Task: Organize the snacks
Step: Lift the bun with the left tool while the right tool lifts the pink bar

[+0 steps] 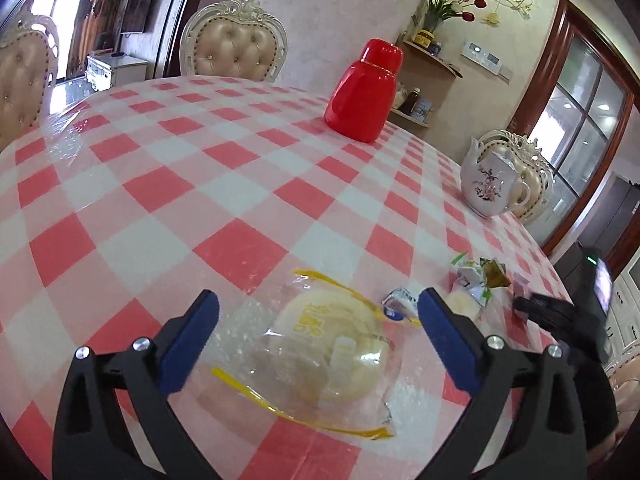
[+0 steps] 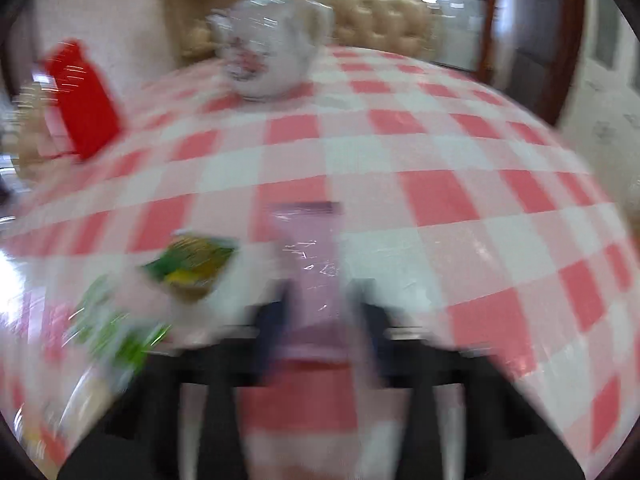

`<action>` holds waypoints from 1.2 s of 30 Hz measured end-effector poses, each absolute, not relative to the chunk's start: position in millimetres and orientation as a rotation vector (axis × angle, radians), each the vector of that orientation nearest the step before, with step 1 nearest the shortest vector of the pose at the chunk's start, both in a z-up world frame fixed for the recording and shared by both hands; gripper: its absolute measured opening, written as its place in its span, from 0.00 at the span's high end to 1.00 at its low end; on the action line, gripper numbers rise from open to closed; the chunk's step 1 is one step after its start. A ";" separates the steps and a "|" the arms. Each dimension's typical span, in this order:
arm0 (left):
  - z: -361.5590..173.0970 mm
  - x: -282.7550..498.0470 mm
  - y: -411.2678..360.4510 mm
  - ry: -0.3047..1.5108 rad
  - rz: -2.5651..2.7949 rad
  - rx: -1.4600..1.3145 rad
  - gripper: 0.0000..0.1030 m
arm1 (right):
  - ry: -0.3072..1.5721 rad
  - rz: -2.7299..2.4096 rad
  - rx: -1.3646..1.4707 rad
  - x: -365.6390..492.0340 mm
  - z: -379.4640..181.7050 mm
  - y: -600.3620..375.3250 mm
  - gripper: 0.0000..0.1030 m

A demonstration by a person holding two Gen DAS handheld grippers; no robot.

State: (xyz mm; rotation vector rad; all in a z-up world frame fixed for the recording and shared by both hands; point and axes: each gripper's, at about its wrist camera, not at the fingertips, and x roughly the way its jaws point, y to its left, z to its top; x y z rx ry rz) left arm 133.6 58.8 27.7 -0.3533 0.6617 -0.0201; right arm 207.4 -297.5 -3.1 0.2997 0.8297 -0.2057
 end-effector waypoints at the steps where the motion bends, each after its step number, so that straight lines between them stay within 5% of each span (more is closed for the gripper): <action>1: 27.3 132.9 59.9 0.662 -0.018 -0.354 0.03 | 0.816 -0.171 0.307 197.9 -1.9 -301.1 0.79; 13: 26.2 136.9 70.5 0.730 -0.029 -0.365 0.02 | 0.677 0.151 0.406 70.2 24.1 -289.3 0.80; 22: 14.1 143.7 15.5 0.828 -0.066 -0.066 0.02 | 0.648 0.182 0.366 59.4 37.4 -278.5 0.79; 23: 14.6 142.3 15.6 0.819 -0.085 -0.070 0.05 | 0.644 0.183 0.359 58.3 38.2 -277.4 0.79; 25: 14.2 140.6 18.4 0.811 -0.075 -0.068 0.35 | 0.638 0.186 0.344 56.7 40.1 -274.7 0.79; 36: 25.6 129.9 20.4 0.736 -0.069 -0.073 0.39 | 0.662 0.186 0.364 62.3 28.7 -278.5 0.79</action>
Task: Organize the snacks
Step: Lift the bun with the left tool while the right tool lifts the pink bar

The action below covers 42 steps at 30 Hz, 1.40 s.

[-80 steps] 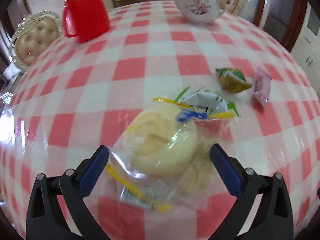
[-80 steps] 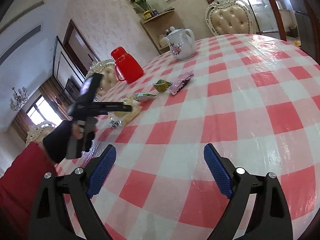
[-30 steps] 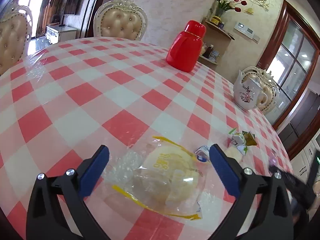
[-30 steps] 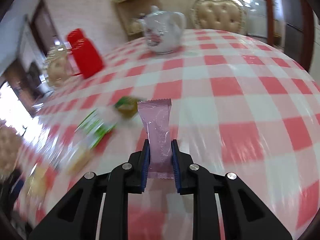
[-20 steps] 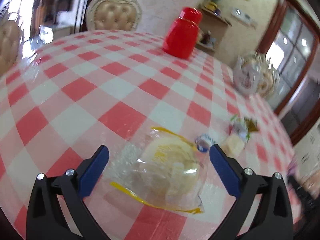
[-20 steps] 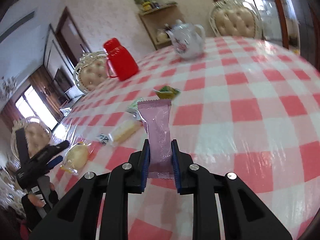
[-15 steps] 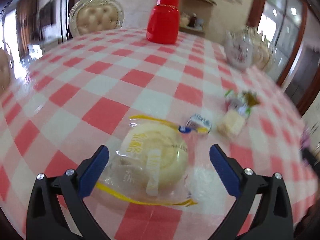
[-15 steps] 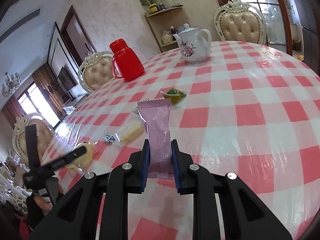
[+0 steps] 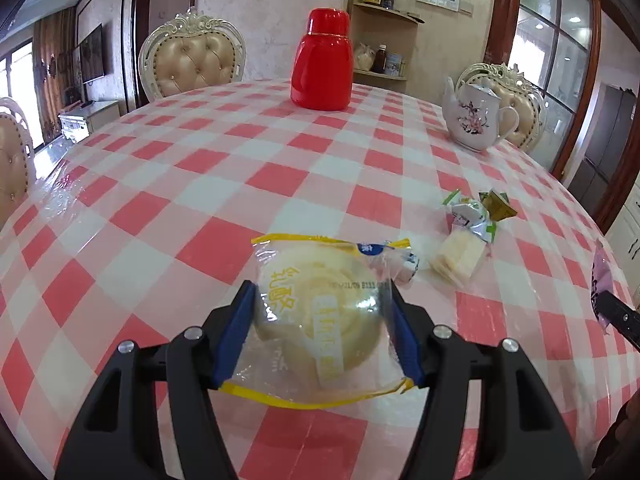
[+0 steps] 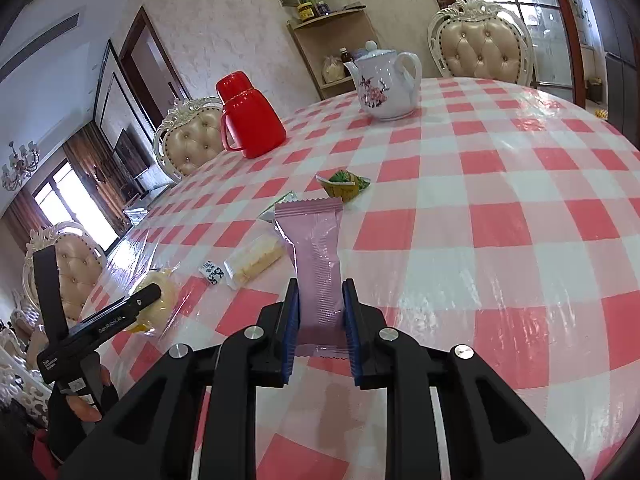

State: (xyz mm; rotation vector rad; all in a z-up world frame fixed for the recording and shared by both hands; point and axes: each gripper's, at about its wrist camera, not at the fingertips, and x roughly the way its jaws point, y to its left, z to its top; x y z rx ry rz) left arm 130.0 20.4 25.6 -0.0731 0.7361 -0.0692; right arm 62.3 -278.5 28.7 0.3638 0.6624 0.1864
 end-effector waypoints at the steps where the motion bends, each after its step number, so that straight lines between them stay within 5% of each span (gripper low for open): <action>1: 26.4 130.0 19.2 0.735 -0.070 -0.073 0.39 | 0.660 0.189 0.363 62.1 28.6 -277.9 0.79; 19: 51.6 44.7 -58.0 0.700 -0.119 -0.027 0.39 | 0.615 0.204 0.469 -17.2 29.6 -287.5 0.79; 42: 49.0 -99.2 -46.2 0.778 -0.207 -0.051 0.39 | 0.634 0.269 0.341 -139.3 33.4 -248.5 0.79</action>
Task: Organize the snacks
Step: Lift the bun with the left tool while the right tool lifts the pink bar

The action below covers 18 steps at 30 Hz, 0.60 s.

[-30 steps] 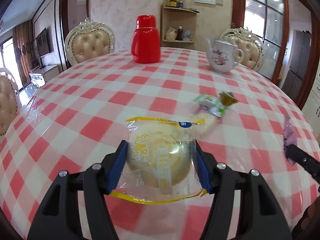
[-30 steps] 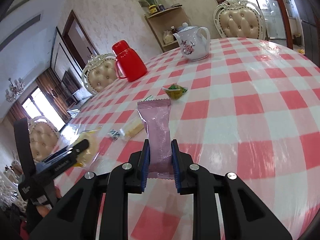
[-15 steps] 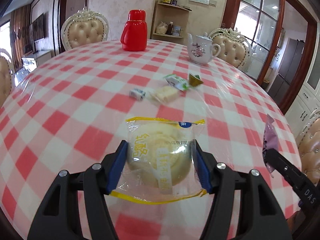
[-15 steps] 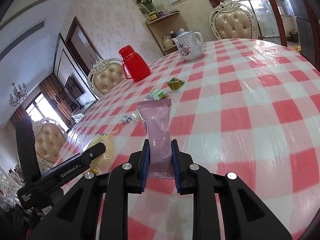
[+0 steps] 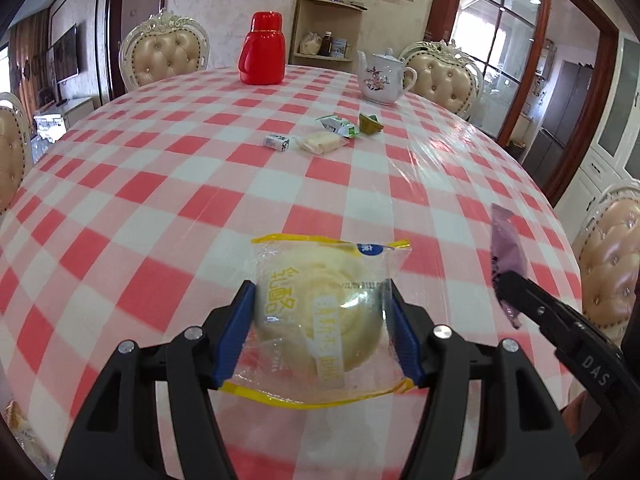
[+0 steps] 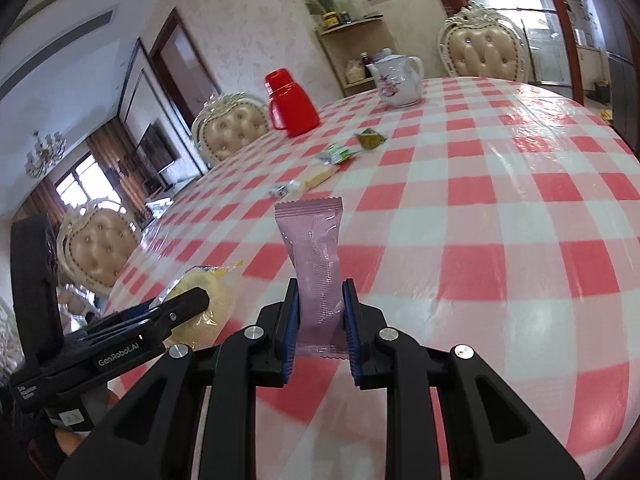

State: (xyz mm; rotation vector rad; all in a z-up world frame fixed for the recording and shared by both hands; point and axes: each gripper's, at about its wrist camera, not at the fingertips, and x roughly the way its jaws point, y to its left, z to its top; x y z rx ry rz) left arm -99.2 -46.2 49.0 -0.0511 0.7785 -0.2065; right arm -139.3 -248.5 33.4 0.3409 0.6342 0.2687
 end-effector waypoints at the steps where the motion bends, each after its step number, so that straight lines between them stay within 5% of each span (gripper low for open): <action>1: 51.5 -108.1 -42.5 0.774 -0.212 -0.049 0.39 | 0.635 0.275 0.331 -143.7 34.1 -244.4 0.79; 18: 65.3 -205.1 44.2 0.734 -0.174 -0.025 0.39 | 0.621 0.474 0.139 -211.6 58.3 -147.8 0.79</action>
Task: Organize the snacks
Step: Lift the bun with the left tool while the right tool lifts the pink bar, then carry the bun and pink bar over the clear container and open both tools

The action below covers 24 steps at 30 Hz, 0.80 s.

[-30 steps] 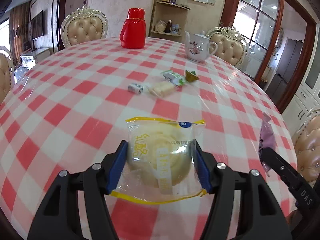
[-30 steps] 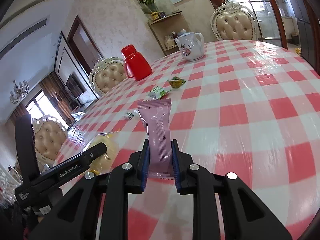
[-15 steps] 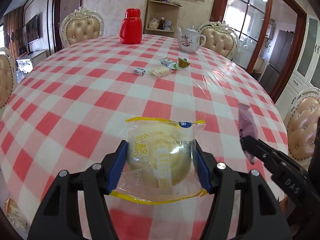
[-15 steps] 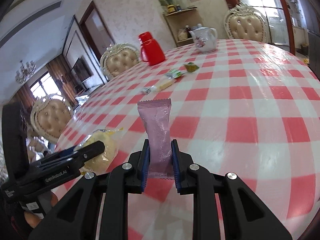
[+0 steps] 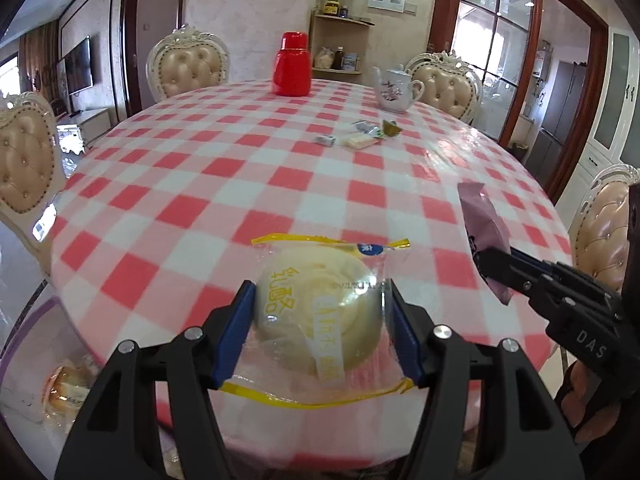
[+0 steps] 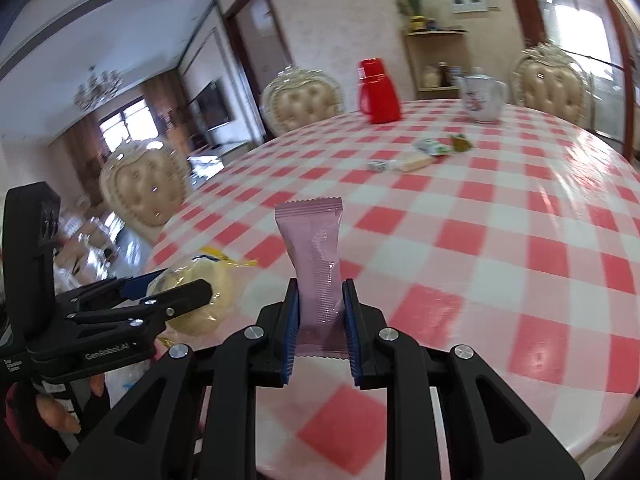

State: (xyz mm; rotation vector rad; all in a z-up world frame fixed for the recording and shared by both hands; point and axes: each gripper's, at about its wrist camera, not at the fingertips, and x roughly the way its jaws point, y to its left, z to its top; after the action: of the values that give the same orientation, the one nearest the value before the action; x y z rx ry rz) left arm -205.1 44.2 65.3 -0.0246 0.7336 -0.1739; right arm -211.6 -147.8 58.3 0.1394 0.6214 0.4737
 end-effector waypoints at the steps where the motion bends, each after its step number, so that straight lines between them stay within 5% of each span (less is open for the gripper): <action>1: 64.7 -209.1 51.4 0.735 -0.167 -0.029 0.39 | 0.627 0.490 0.130 -213.4 57.7 -141.3 0.79; 24: 44.4 -268.1 207.1 0.839 0.068 0.063 0.39 | 0.732 0.850 -0.145 -268.1 38.4 24.4 0.79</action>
State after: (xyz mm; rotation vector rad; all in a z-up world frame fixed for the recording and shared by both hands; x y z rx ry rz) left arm -268.1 207.1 44.4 0.0628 0.8386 0.0685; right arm -268.1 24.4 38.4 -0.1449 0.7321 0.8504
